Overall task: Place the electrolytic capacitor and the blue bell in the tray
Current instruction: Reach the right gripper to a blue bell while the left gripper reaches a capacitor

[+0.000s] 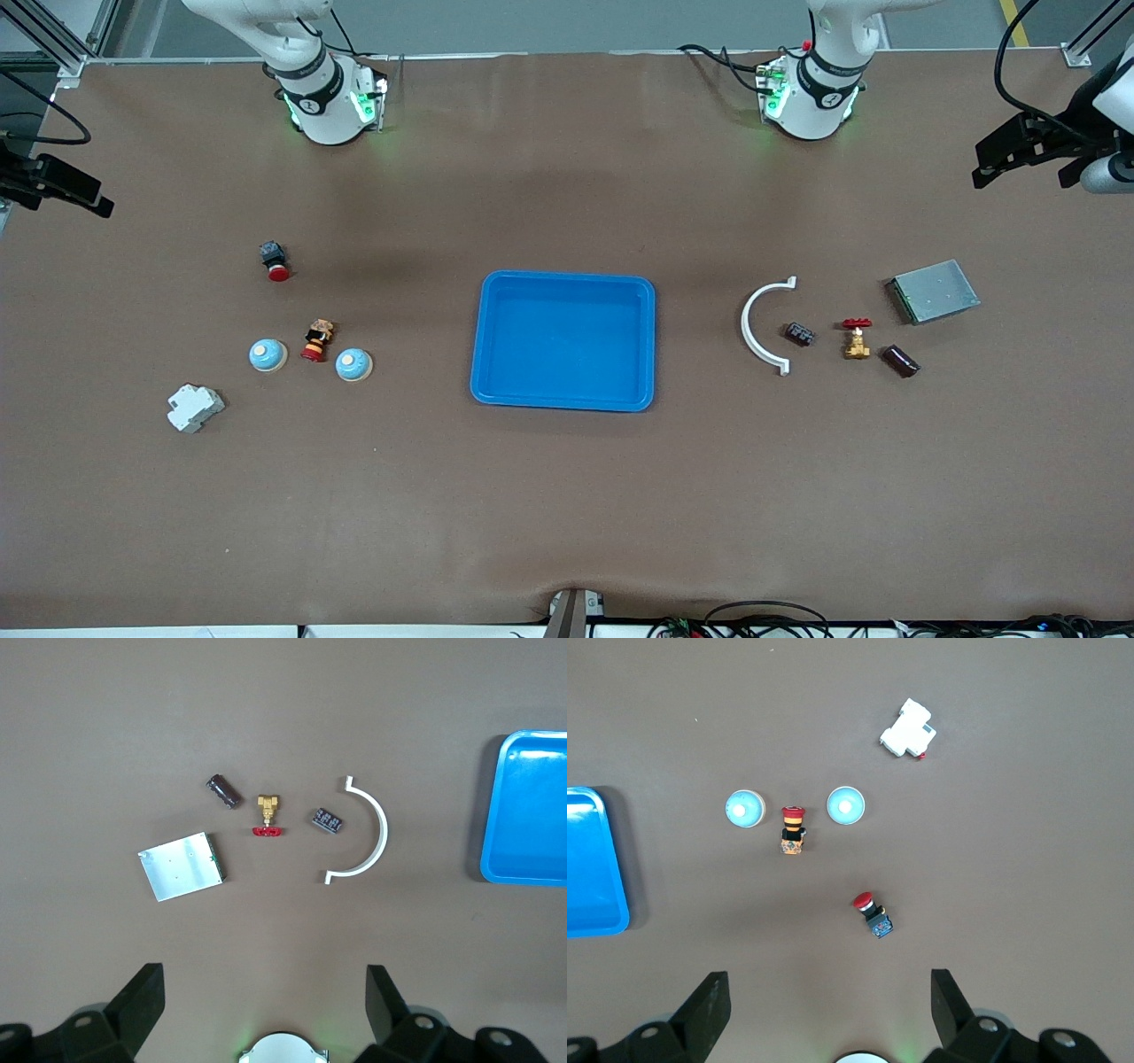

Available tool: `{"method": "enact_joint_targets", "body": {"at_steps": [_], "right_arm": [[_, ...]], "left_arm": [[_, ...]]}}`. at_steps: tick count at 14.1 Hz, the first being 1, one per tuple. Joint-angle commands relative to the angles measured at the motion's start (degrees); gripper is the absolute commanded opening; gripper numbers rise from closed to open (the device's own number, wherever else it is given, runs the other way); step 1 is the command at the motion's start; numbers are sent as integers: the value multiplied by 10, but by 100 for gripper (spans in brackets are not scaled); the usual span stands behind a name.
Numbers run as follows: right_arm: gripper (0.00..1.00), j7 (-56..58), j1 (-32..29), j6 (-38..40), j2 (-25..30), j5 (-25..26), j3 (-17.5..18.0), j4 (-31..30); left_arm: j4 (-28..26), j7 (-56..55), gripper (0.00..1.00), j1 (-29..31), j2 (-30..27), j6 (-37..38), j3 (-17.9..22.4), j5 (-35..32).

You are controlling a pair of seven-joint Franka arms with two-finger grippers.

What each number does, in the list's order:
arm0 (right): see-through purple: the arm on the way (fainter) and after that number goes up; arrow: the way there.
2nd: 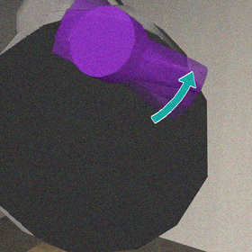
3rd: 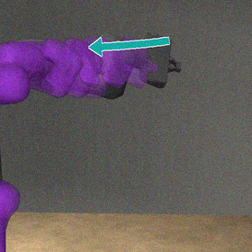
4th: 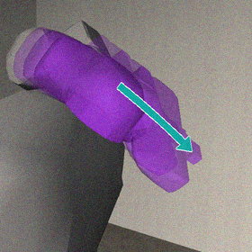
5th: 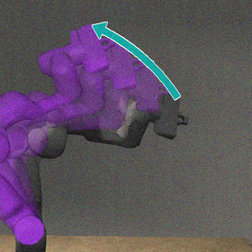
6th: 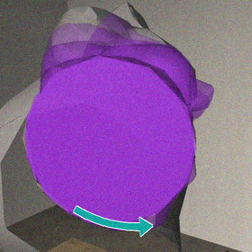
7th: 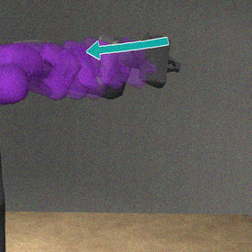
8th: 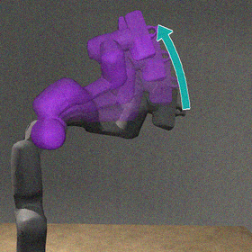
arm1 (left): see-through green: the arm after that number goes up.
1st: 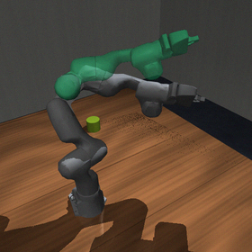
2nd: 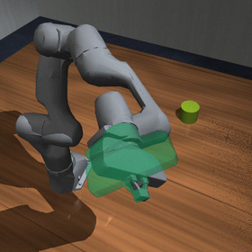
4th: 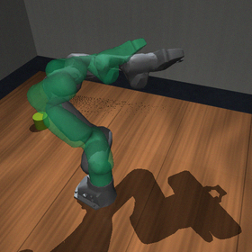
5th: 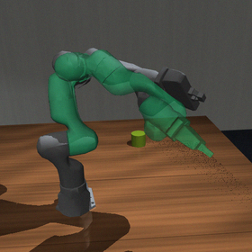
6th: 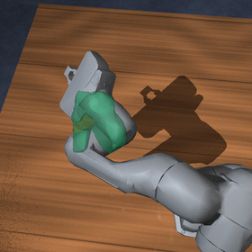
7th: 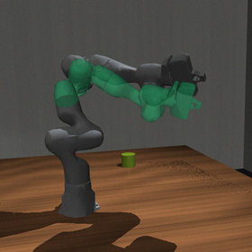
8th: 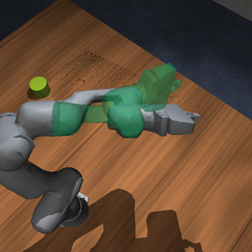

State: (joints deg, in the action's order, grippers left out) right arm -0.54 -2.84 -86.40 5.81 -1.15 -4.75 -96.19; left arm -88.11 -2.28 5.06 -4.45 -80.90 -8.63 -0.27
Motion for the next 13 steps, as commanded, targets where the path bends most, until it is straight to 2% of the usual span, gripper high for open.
{"method": "enact_joint_targets", "body": {"at_steps": [1,7,10,13], "right_arm": [[100,-3,2,9,-10,0,-1,19],[100,-3,3,9,-11,0,-1,24],[100,-3,3,10,-21,0,-1,33],[100,-1,7,18,-37,0,1,32]], "left_arm": [[10,9,100,0,-2,12,-2,-20],[23,4,100,4,20,12,-1,-42],[-23,-3,100,25,36,1,6,-47],[-88,-63,100,40,30,-63,6,-47]]}}
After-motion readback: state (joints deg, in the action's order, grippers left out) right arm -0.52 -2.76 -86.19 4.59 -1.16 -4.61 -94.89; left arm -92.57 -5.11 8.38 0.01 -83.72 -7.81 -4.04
